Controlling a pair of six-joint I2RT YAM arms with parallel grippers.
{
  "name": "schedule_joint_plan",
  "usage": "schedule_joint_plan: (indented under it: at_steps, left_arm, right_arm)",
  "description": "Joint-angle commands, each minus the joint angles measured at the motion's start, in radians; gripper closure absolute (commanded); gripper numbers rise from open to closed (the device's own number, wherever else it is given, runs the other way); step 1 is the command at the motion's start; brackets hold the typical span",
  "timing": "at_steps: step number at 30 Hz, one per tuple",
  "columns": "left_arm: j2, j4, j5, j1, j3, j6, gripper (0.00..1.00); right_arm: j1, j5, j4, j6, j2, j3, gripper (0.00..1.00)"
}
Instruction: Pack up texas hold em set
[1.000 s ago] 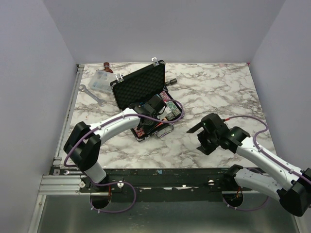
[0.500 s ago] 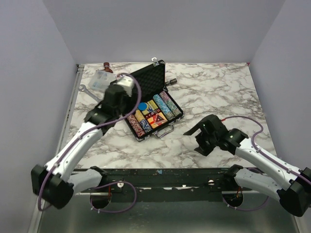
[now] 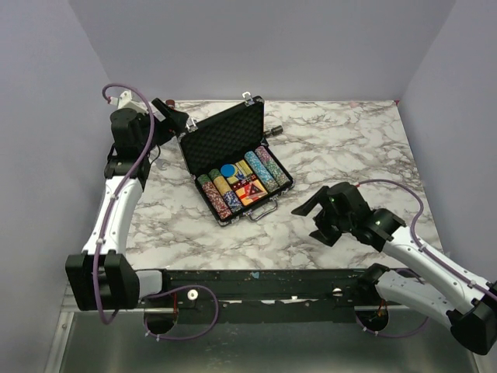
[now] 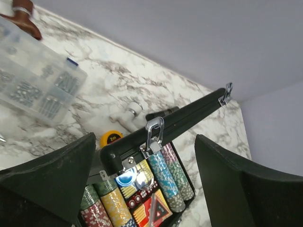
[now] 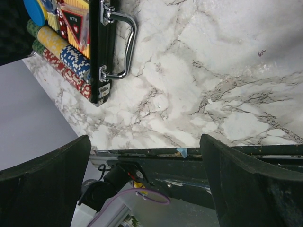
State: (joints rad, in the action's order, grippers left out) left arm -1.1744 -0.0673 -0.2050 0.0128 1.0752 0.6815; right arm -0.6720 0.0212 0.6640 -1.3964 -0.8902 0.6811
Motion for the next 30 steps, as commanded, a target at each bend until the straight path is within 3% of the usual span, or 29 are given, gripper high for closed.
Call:
schedule_joint_plan:
  at_steps: [1, 5, 12, 21, 30]
  left_arm:
    - [-0.100, 0.125, -0.234, 0.013, 0.057, 0.023, 0.15]
    - [-0.154, 0.100, -0.262, 0.014, 0.077, -0.072, 0.19]
    - [-0.155, 0.197, -0.382, 0.013, -0.020, 0.033, 0.24]
    - [-0.094, 0.151, -0.348, -0.010, -0.064, 0.013, 0.24]
    - [-0.101, 0.170, -0.374, -0.039, -0.076, 0.050, 0.24]
  right_arm:
    - [0.003, 0.000, 0.019, 0.008, 0.030, 0.009, 0.00]
    - [0.004, 0.016, 0.030, -0.002, 0.034, 0.014, 0.00]
    - [0.004, -0.011, -0.008, -0.005, -0.020, 0.014, 0.00]
    - [0.003, -0.051, -0.065, 0.003, -0.056, -0.007, 0.00]
    - [0.003, -0.108, -0.375, 0.100, -0.198, 0.008, 0.00]
